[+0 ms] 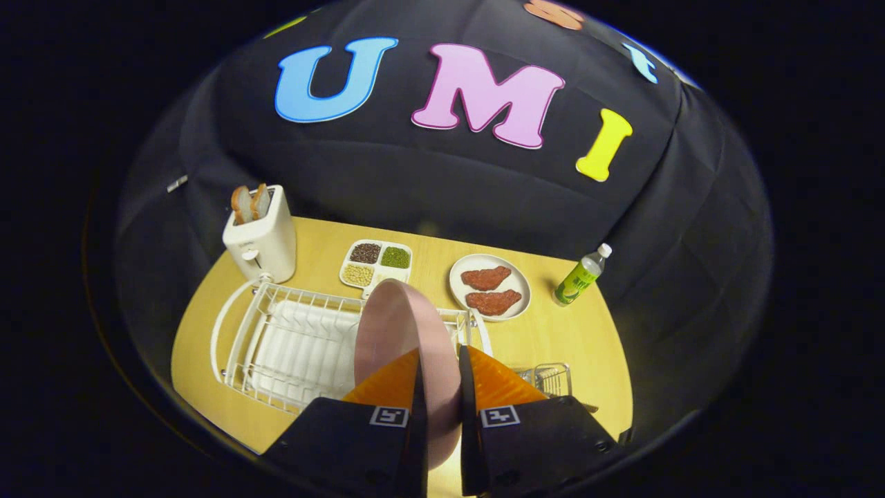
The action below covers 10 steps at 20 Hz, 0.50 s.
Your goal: Take the plate from the dish rack, then take the spoon from the basket and place it into the plate.
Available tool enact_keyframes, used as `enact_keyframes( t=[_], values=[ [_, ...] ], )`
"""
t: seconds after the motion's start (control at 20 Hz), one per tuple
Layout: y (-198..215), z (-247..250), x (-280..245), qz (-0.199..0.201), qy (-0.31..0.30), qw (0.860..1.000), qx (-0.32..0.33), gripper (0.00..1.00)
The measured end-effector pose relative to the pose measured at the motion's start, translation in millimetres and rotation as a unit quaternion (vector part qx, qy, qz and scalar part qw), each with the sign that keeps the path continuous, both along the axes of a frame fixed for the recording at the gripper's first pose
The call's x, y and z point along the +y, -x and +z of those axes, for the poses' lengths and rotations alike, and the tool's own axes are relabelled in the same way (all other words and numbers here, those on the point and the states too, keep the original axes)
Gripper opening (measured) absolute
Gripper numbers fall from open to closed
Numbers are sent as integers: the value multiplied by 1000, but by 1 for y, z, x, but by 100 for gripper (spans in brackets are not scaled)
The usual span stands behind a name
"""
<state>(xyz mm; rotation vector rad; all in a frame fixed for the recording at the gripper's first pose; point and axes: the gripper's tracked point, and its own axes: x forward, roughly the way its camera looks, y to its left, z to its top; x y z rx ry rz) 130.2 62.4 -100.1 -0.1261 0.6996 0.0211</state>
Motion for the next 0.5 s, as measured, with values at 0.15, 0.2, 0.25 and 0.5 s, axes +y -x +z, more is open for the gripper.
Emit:
enact_keyframes(
  t=[0.15,0.2,0.25,0.5],
  values=[
    [37,-3,-1,-10,-103,994,24,23],
    [48,-5,1,-10,-138,990,33,23],
    [59,-9,2,-10,-170,984,45,23],
    [101,-37,-18,-14,-257,963,84,23]
  ],
)
